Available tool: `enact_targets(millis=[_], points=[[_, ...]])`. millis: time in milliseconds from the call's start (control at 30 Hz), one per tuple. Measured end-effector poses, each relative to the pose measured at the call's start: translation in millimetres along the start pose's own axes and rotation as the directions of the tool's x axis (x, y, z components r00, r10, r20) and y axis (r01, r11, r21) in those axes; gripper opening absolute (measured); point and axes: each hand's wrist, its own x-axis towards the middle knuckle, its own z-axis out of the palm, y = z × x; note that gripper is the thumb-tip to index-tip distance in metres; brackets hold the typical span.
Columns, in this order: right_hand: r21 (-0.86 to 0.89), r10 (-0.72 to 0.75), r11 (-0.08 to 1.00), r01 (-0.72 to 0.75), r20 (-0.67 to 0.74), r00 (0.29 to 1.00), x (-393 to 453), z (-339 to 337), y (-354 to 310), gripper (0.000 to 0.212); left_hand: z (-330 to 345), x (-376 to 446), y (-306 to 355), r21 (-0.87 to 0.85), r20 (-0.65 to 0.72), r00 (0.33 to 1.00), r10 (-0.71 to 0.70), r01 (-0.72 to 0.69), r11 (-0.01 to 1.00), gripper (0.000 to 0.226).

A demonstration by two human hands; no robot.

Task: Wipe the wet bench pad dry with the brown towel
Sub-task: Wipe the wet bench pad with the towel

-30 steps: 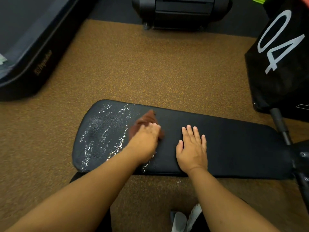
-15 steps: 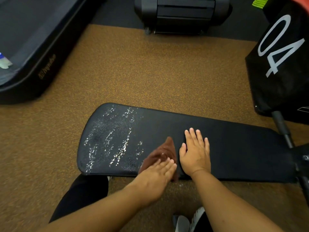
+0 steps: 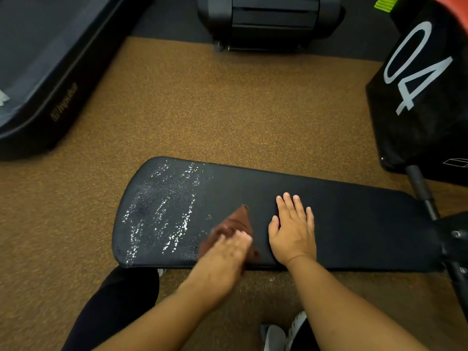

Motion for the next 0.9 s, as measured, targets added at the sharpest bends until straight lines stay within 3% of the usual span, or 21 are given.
enact_targets(millis=[67,133,200,267,333,433,533,633,700,900], points=[[0.001,0.001,1.0,-0.001,0.002,1.0,1,0,0,0.055,-9,10,-18,0.045,-0.093,0.984,-0.149,0.154,0.987,0.072],[-0.001,0.003,1.0,-0.003,0.004,1.0,1,1,0,0.054,-15,22,-21,0.043,-0.105,0.964,-0.245,0.25,0.967,0.059],[-0.008,0.005,1.0,-0.005,0.002,1.0,1,2,0,0.056,-16,31,-6,-0.019,-0.07,0.979,-0.191,0.19,0.982,0.054],[-0.004,0.005,1.0,-0.005,0.0,1.0,1,2,0,0.057,-13,31,11,-0.022,0.029,0.999,-0.043,0.043,0.999,0.058],[-0.003,-0.003,1.0,0.003,0.001,1.0,1,1,0,0.057,-9,27,15,-0.032,0.036,0.999,0.001,0.001,0.999,0.066],[-0.006,-0.002,1.0,0.002,-0.008,1.0,1,1,1,0.058,-10,22,11,-0.197,-0.135,0.98,-0.149,0.121,0.973,0.066],[-0.012,0.003,1.0,-0.003,-0.011,1.0,1,2,0,0.058,-7,19,4,-0.333,-0.298,0.9,-0.318,0.215,0.918,0.056],[-0.01,-0.001,1.0,0.001,-0.016,1.0,1,2,1,0.057,2,15,-6,-0.254,-0.466,0.848,-0.253,0.146,0.956,0.041],[-0.01,0.0,1.0,0.0,-0.019,1.0,1,3,1,0.057,5,13,-11,-0.231,-0.504,0.83,-0.24,0.138,0.963,0.034],[-0.015,0.005,1.0,-0.005,-0.015,1.0,1,3,0,0.059,11,0,-7,0.133,-0.405,0.894,-0.193,0.267,0.954,0.057]])
